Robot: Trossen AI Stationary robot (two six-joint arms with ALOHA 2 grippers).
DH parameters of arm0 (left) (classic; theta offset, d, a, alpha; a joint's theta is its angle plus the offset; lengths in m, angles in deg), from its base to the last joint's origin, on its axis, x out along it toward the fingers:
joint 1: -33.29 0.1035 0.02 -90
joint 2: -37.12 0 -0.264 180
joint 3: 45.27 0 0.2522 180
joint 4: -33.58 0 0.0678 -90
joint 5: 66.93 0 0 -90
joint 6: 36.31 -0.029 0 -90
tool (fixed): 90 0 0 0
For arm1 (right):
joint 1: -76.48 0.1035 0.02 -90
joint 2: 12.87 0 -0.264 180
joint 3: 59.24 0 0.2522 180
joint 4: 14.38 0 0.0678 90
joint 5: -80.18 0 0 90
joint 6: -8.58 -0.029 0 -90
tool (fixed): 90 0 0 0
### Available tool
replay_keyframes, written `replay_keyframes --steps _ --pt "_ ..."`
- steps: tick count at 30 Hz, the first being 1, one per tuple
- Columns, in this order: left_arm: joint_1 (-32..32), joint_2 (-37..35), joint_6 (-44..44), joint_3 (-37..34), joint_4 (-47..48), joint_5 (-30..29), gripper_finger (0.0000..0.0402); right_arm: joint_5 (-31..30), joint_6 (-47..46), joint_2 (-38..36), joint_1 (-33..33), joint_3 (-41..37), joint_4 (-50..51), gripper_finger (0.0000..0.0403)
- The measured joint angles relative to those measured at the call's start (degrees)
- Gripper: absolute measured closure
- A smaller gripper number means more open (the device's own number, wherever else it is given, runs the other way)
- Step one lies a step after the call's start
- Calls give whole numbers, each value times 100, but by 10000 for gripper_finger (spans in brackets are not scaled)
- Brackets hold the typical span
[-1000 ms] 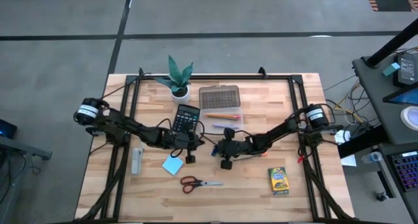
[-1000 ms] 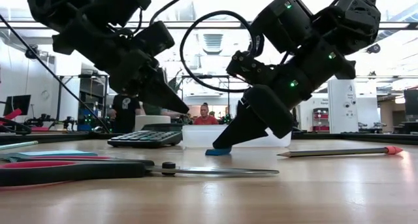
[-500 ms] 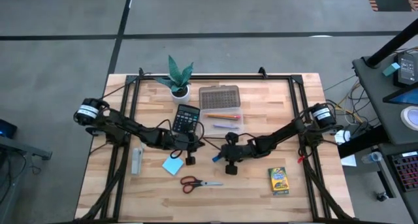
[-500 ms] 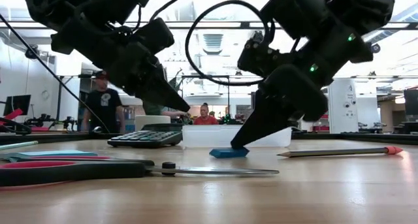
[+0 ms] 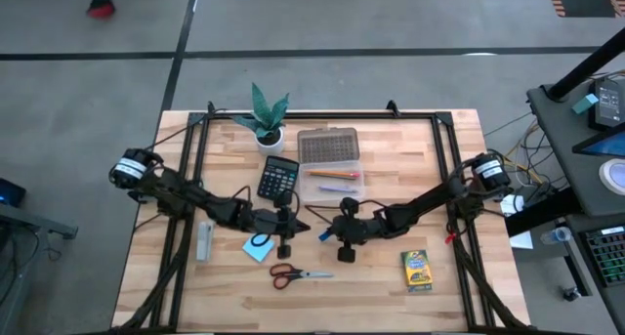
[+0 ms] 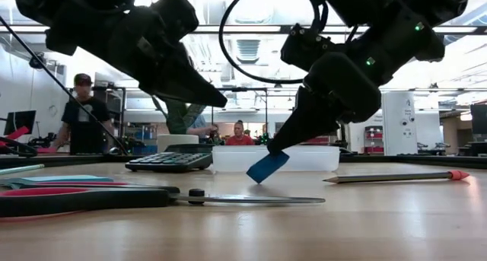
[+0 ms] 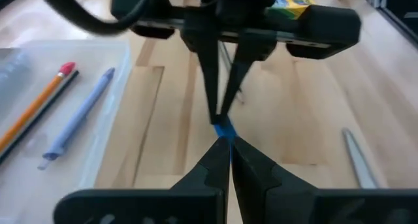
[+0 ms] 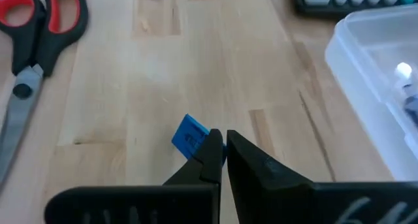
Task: Pack school essentials
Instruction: Put the blue eraser into the supplies box
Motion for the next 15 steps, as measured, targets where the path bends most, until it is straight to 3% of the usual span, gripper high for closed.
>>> replay_keyframes --steps 5,15 --pt "-57 100 252 -7 -168 2 402 -235 84 -4 131 0 -87 394" --pt "-95 1405 386 125 -2085 295 402 -453 125 7 177 4 -126 394"
